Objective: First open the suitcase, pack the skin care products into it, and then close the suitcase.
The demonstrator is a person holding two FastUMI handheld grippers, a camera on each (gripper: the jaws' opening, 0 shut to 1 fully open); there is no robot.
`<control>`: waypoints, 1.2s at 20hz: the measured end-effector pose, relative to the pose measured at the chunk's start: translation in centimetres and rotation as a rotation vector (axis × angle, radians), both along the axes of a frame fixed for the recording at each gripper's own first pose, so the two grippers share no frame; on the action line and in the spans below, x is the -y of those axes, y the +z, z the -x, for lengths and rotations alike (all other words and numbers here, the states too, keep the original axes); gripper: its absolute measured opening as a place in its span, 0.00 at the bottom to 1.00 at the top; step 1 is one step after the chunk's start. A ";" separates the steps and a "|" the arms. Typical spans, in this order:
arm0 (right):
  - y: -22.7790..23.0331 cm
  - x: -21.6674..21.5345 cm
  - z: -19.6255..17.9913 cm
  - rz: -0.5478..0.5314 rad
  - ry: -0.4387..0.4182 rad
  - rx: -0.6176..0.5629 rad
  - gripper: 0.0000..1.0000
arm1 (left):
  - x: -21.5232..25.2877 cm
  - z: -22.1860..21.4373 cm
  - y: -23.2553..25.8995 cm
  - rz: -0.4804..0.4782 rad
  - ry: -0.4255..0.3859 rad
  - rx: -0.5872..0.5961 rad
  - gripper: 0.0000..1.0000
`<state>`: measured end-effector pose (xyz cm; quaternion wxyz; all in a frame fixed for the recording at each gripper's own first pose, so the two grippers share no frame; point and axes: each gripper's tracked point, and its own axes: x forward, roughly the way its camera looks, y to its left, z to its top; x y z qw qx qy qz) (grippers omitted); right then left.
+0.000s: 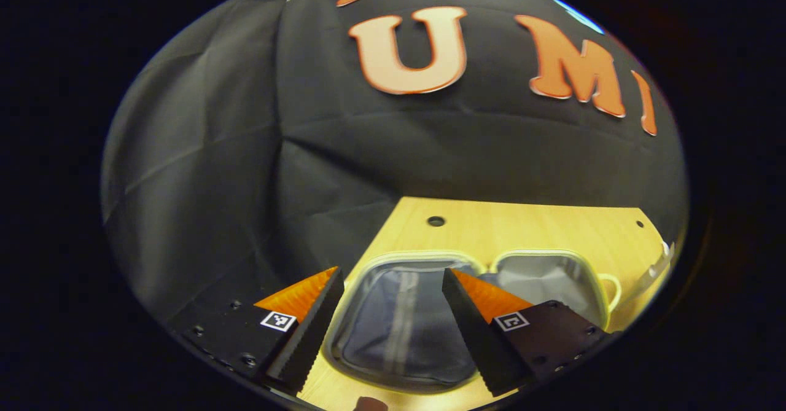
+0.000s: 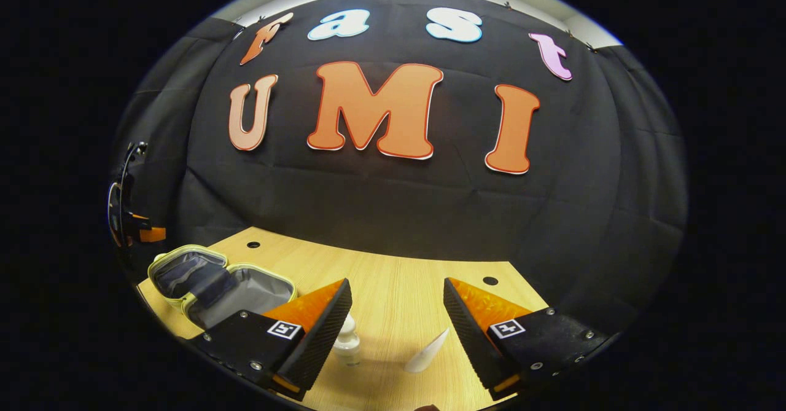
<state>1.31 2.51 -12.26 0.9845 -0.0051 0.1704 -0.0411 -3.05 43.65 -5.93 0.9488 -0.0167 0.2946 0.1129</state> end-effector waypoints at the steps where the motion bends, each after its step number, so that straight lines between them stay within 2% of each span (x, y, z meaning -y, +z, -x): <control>1: -0.1 0.3 0.1 -0.002 0.004 -0.002 0.96 | 0.6 0.3 2.1 -0.015 -0.029 0.032 1.00; 6: -0.4 1.7 0.6 -0.013 0.004 0.023 0.96 | 5.9 1.9 11.0 -0.043 -0.186 0.204 1.00; 9: -0.5 2.7 1.1 -0.019 0.001 0.034 0.96 | 12.0 1.9 15.1 -0.036 -0.263 0.285 0.99; 11: -0.4 3.3 1.3 -0.028 -0.003 0.049 0.96 | 16.0 1.5 15.8 -0.013 -0.321 0.328 0.99; 13: -0.7 3.9 1.7 -0.035 -0.007 0.048 0.96 | 19.7 2.0 16.1 0.001 -0.386 0.336 1.00; 17: -2.0 5.0 2.4 -0.053 -0.024 0.016 0.96 | 26.7 2.9 13.3 0.042 -0.505 0.278 1.00; 24: -4.3 5.7 3.5 -0.064 -0.009 -0.047 0.96 | 33.4 4.5 7.7 0.110 -0.606 0.115 0.99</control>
